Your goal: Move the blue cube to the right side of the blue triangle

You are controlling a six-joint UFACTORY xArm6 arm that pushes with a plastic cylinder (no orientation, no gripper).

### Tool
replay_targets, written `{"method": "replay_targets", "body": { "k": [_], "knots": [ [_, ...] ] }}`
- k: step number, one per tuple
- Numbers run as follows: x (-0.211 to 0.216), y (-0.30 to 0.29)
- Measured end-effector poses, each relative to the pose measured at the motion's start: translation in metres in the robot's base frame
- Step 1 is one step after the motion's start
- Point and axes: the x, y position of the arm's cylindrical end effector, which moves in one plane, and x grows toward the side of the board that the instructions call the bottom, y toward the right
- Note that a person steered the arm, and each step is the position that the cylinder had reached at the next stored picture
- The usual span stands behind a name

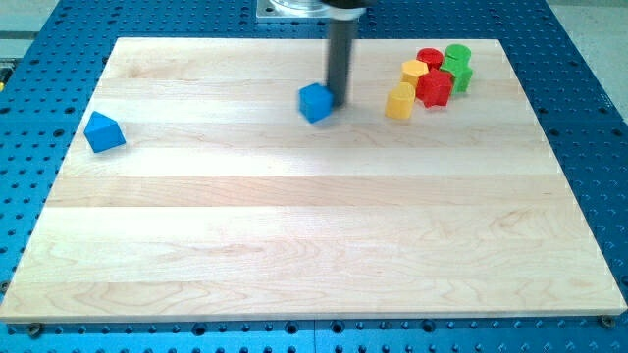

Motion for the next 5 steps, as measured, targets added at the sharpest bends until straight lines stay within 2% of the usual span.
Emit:
{"method": "replay_targets", "body": {
  "k": [1,2,3,4,5],
  "knots": [
    [0.001,-0.061],
    [0.002,-0.024],
    [0.025,-0.032],
    [0.039,-0.091],
    [0.047,-0.108]
  ]
}}
